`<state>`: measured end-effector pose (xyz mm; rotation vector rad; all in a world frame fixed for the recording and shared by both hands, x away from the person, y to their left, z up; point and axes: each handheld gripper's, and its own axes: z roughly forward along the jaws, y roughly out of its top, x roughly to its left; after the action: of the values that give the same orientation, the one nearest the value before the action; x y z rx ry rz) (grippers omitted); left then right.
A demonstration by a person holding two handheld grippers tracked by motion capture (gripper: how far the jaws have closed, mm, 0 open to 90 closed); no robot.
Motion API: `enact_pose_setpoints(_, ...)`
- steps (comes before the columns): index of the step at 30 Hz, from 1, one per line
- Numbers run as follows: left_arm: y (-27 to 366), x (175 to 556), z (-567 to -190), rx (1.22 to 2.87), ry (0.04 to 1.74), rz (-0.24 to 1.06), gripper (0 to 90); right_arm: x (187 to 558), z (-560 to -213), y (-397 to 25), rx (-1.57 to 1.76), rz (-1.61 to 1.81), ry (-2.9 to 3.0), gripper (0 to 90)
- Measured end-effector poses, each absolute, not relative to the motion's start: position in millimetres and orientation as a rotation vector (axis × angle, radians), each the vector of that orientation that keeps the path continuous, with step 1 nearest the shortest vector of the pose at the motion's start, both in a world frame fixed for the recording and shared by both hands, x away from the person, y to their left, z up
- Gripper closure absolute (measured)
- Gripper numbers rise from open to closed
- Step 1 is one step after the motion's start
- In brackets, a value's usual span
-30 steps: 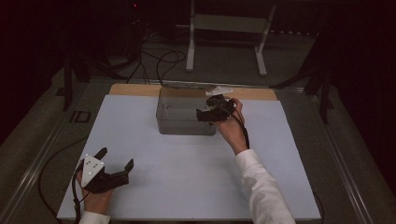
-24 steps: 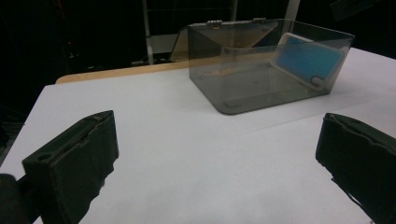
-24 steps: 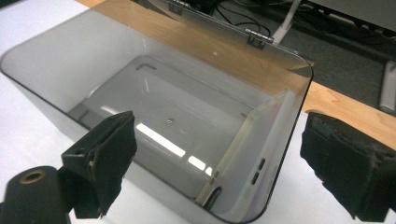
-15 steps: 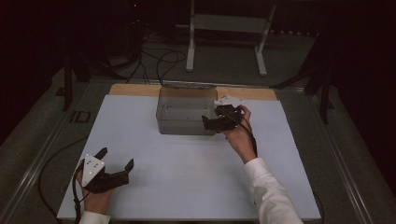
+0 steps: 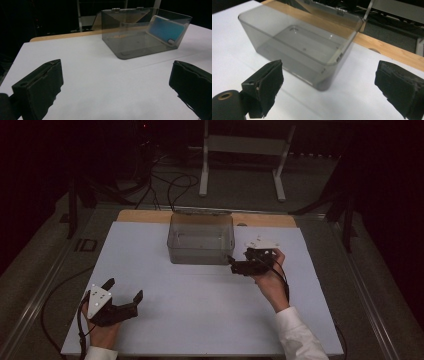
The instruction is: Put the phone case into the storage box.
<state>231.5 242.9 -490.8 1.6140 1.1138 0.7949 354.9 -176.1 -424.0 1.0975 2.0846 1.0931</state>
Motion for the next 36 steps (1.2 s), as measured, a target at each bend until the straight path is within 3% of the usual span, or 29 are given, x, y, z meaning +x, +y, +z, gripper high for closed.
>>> enact_pose_setpoints(17, 245.3, 232.7, -489.1, 1.62, 1.127, 0.775, 0.1, 303.4, -429.1, -216.8, 1.105, 1.127, 2.051, 8.4)
enact_pose_setpoints(36, 256.8, 232.1, -481.0, 1.615, 1.09, 0.761, 0.1, 259.9, -458.4, -255.6, 1.044, 1.208, 1.958, 8.9)
